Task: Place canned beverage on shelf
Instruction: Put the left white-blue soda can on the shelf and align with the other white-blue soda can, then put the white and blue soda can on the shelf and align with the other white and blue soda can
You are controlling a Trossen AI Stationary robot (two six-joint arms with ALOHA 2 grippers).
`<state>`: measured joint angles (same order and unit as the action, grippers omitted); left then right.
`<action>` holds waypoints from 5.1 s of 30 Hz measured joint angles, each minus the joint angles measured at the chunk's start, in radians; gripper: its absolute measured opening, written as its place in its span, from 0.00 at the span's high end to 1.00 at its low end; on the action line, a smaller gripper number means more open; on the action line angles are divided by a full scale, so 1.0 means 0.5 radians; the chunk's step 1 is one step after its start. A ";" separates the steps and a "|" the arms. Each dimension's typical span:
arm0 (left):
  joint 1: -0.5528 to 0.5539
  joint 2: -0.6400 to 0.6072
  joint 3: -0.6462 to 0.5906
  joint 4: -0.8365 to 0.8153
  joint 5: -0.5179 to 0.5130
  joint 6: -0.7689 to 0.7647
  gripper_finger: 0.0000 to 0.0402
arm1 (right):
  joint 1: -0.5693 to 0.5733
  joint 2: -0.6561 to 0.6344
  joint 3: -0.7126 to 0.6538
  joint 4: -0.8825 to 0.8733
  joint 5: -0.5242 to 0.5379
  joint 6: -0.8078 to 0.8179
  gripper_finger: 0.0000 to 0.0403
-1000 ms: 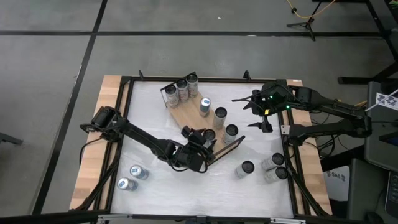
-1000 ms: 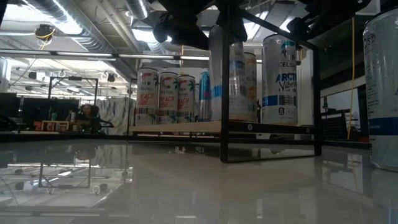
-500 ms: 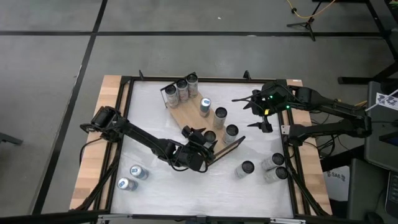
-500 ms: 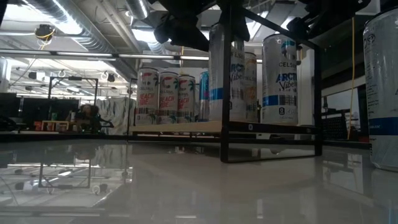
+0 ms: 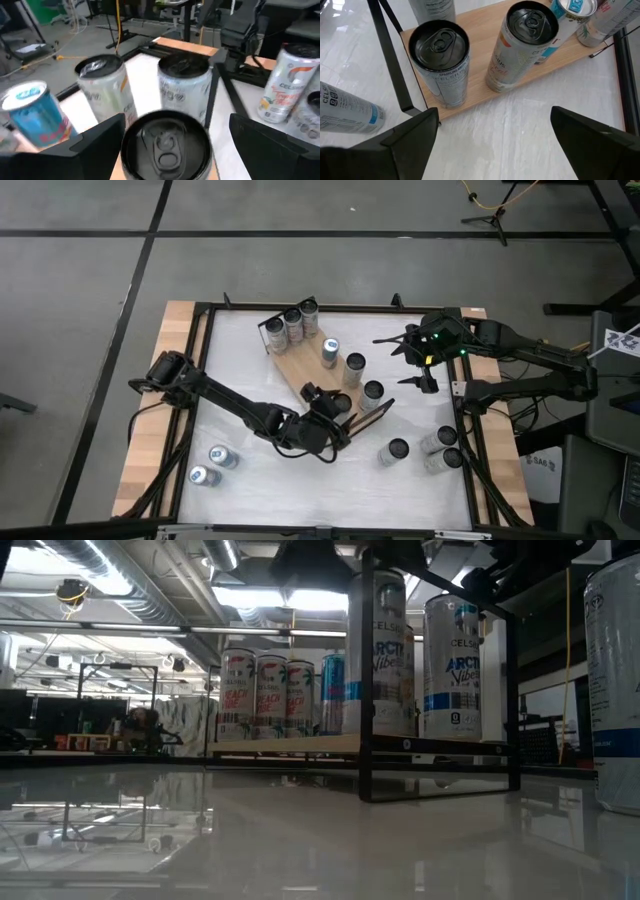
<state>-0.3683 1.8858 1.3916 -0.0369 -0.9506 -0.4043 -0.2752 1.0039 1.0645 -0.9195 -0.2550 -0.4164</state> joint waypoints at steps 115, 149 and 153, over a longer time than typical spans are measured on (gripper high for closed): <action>0.346 -0.212 -0.258 -0.558 0.776 -0.370 0.19 | 0.001 0.000 0.000 -0.001 0.001 0.000 0.06; 0.181 -0.602 -0.256 -0.688 0.878 -0.220 0.19 | 0.002 -0.001 0.000 0.123 -1.398 0.424 0.06; 0.182 -0.602 -0.256 -0.689 0.878 -0.221 0.19 | 0.003 -0.002 0.000 0.116 -1.499 0.524 0.06</action>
<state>-0.2775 1.5848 1.2636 -0.3813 -0.5117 -0.5148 -0.2736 1.0027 1.0645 -0.8613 -1.0044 -0.1546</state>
